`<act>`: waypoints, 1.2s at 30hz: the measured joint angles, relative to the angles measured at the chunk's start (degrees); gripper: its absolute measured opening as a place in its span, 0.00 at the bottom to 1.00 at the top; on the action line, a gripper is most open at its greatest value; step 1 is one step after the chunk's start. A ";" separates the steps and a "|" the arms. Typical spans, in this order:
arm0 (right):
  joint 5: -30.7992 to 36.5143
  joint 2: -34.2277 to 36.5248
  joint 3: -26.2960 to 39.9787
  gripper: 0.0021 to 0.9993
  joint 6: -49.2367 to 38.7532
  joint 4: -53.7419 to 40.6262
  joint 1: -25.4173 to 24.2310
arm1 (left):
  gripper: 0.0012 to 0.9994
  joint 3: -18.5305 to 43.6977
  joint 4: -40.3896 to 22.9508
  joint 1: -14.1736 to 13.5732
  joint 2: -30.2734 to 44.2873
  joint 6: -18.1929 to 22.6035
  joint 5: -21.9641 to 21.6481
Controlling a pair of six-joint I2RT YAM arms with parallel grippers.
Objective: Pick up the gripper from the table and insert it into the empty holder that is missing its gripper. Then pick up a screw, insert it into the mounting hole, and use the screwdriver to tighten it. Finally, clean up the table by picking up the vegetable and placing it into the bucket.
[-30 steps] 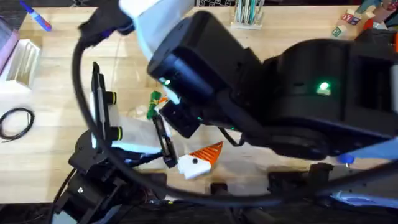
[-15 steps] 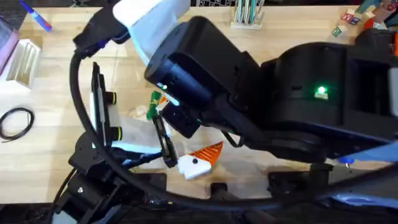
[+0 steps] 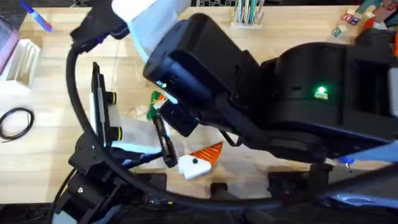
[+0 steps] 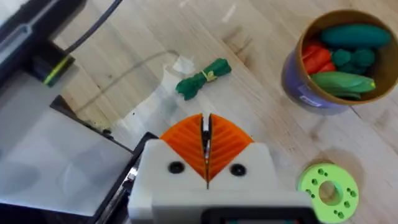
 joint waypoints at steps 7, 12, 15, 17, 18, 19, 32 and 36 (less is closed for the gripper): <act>0.27 0.00 -1.27 0.00 0.79 0.61 0.00 | 0.99 0.00 -0.02 -0.01 0.01 -0.12 0.06; 1.71 0.00 -2.47 0.00 2.26 1.24 0.00 | 0.99 0.00 -0.04 -0.01 0.02 -0.48 0.17; 1.97 0.00 -2.49 0.00 2.96 1.15 0.00 | 0.99 0.00 -0.04 -0.01 0.02 -0.50 0.17; 2.11 0.00 -2.49 0.00 3.36 1.06 0.00 | 0.99 0.00 -0.04 -0.01 0.02 -0.49 0.18; 2.12 0.00 -2.51 0.00 3.44 1.04 0.00 | 0.99 0.00 -0.04 -0.01 0.02 -0.50 0.20; 2.12 -0.02 -2.51 0.00 3.58 0.99 0.00 | 0.99 0.00 -0.04 -0.01 0.02 -0.50 0.20; 1.17 -3.02 -3.13 0.00 4.22 -0.99 0.04 | 0.99 0.00 0.00 -0.01 0.00 -0.17 0.22; 1.01 -3.02 -3.13 0.00 4.25 -0.98 0.04 | 0.99 0.01 0.00 -0.01 0.00 -0.17 0.22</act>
